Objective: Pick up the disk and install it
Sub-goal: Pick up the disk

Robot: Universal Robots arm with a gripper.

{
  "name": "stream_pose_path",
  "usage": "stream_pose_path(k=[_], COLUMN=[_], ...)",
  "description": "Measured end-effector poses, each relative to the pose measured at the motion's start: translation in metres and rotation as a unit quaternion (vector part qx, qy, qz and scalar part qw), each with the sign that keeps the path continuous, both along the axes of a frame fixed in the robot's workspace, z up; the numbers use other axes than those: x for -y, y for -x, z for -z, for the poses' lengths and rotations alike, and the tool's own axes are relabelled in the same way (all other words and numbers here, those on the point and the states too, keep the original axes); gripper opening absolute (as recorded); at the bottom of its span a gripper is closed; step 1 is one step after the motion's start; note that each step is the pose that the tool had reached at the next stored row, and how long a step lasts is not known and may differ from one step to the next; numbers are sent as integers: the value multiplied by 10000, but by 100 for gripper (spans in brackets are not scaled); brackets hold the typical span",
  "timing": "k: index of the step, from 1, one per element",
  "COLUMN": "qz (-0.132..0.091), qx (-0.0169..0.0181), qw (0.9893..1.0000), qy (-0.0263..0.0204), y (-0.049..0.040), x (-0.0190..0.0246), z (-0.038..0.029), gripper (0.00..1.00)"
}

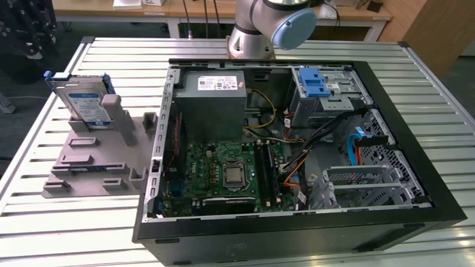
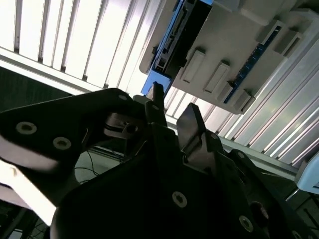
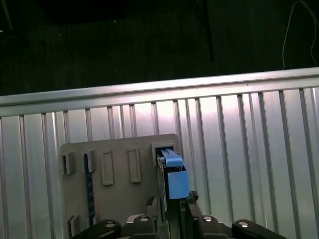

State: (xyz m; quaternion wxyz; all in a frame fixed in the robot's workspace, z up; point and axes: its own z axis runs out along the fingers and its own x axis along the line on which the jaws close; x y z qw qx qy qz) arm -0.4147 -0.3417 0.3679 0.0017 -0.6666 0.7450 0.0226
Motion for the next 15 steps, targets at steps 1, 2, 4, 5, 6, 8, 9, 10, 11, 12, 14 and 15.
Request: stream_pose_path(k=[1, 2, 4, 5, 6, 8, 9, 10, 11, 12, 14, 15], qz=[-13, -40, -159, -230, -294, -372, -382, -383, -383, -383, -383, -379], qx=[1, 0, 1, 1, 2, 4, 5, 5, 6, 7, 6, 6], qw=[10000, 10000, 9999, 9997, 9996, 9993, 9993, 9993, 9993, 9993, 9993, 9993], qy=[0, 0, 0, 0, 1, 0, 1, 1, 1, 1, 2, 2], y=[0, 0, 0, 0, 0, 1, 1, 2, 4, 6, 11, 12], x=[0, 0, 0, 0, 0, 0, 0, 0, 0, -1, -2, -4], z=[4, 8, 22, 34, 47, 79, 97, 115, 133, 151, 183, 198], gripper=[35, 41, 52, 52, 52, 58, 58, 58, 58, 58, 58, 58])
